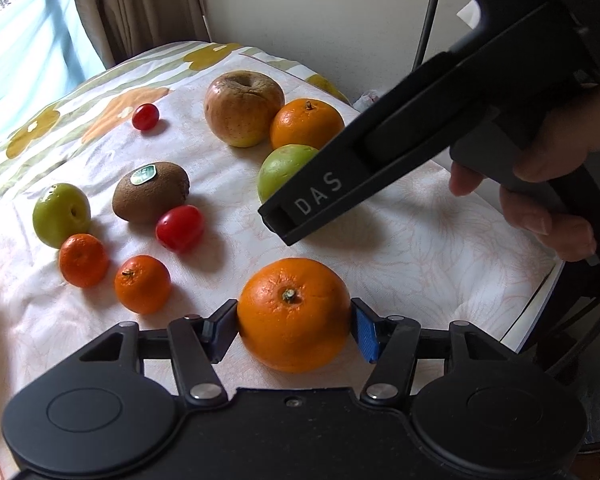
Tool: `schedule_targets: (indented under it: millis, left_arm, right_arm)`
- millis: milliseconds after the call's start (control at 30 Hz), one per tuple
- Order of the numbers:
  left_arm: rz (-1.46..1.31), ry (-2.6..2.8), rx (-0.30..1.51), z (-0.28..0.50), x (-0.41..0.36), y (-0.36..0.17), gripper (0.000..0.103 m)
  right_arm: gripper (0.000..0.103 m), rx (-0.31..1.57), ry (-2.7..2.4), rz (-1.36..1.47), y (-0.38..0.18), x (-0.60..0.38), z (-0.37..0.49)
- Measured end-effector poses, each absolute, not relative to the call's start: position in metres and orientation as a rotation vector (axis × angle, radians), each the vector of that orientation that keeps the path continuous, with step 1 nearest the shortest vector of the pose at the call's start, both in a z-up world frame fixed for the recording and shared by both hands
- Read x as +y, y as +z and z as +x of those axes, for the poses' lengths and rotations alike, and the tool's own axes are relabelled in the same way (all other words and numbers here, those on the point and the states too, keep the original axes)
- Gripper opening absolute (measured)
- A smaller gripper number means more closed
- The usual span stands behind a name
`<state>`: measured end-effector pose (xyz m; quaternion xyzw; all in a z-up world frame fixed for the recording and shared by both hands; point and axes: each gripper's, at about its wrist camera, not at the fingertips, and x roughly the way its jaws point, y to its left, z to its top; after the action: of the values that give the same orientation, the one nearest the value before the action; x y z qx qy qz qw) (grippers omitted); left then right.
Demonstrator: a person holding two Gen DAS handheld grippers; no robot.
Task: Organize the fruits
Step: 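Grasp the large orange with the left gripper while the right gripper grasps the green apple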
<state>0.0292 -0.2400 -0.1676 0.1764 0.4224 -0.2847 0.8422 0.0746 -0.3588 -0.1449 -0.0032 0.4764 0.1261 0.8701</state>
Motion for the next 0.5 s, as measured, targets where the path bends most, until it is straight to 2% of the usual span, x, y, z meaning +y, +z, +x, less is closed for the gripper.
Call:
schedule_targets:
  millis: [133, 200, 500]
  left_arm:
    - [0.369, -0.588, 0.894, 0.029, -0.239, -0.166, 0.064]
    - [0.372, -0.581, 0.893, 0.028, -0.238, -0.165, 0.064]
    - [0.349, -0.539, 0.878, 0.025, -0.226, -0.157, 0.063]
  right_arm:
    - [0.074, 0.999, 0.266, -0.009, -0.147, -0.358, 0.077]
    - [0.068, 1.0, 0.262, -0.017, -0.147, -0.357, 0.078]
    - [0.067, 0.98, 0.266, -0.021, -0.142, -0.355, 0.074]
